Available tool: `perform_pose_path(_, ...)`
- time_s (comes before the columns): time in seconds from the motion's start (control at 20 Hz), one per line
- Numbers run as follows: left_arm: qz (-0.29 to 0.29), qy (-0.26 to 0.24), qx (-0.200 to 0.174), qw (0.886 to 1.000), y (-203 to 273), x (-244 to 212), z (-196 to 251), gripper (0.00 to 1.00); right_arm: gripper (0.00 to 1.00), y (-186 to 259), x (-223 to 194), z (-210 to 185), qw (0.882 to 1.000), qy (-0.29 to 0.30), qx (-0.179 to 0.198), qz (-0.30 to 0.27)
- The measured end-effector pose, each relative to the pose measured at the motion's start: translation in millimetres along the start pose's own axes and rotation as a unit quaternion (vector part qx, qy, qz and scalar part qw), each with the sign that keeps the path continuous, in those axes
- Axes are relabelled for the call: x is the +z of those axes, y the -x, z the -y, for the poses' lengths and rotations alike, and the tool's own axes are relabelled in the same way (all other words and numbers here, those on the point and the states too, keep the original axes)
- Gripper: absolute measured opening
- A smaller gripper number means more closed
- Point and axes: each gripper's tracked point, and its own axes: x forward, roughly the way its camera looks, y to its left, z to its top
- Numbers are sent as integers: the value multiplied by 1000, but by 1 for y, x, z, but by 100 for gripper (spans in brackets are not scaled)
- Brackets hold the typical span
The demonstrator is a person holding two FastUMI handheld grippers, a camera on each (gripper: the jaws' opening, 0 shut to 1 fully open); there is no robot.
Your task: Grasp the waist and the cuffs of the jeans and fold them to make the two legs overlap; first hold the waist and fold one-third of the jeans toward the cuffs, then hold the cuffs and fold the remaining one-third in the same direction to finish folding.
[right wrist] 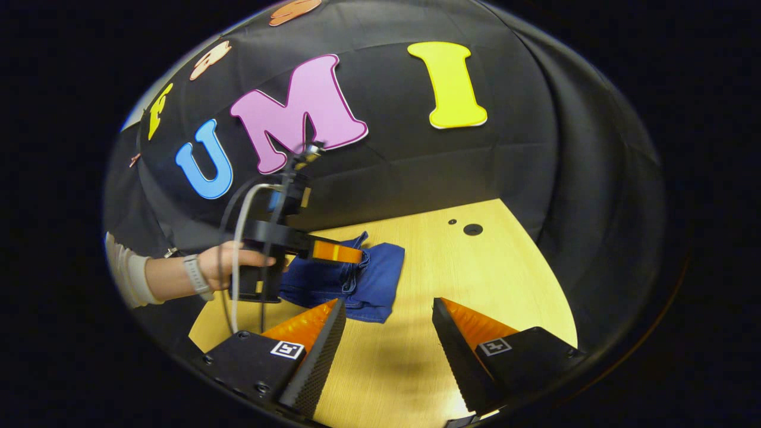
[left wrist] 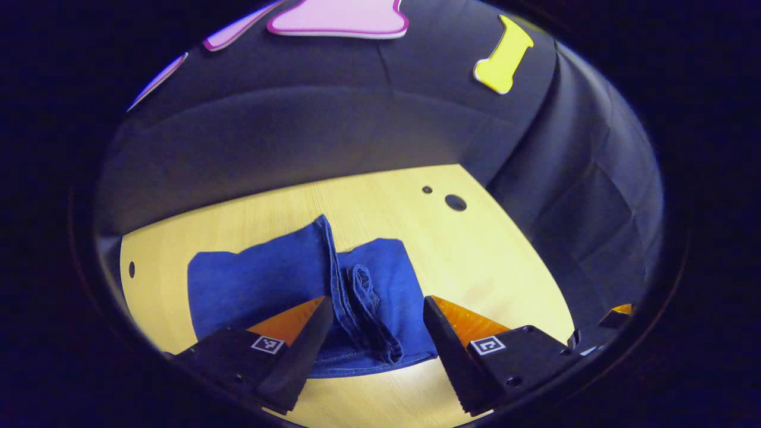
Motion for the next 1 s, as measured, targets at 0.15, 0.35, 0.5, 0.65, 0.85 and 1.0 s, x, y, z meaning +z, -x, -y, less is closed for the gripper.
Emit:
perform_pose_path(0.15, 90, -36, 23, 995, 80, 2, -3, 98, 90, 16, 15, -11, 999, 17, -8, 29)
perform_pose_path(0.35, 161, -60, 60, 983, 180, -45, 4, 97, 91, 54, 28, -39, 997, 34, -13, 68)
perform_pose_path(0.5, 194, -37, 83, 977, 251, -86, 16, 97, 92, 99, 35, -66, 993, 62, -13, 97)
perform_pose_path(0.65, 253, -3, 99, 962, 328, -109, 25, 97, 93, 144, 38, -87, 986, 114, -26, 123)
perform_pose_path(0.85, 319, 27, 132, 938, 405, -132, 26, 97, 98, 202, 52, -114, 971, 161, -45, 170)
perform_pose_path(1.0, 361, 31, 167, 917, 447, -140, 15, 96, 96, 235, 61, -139, 967, 157, -44, 198)
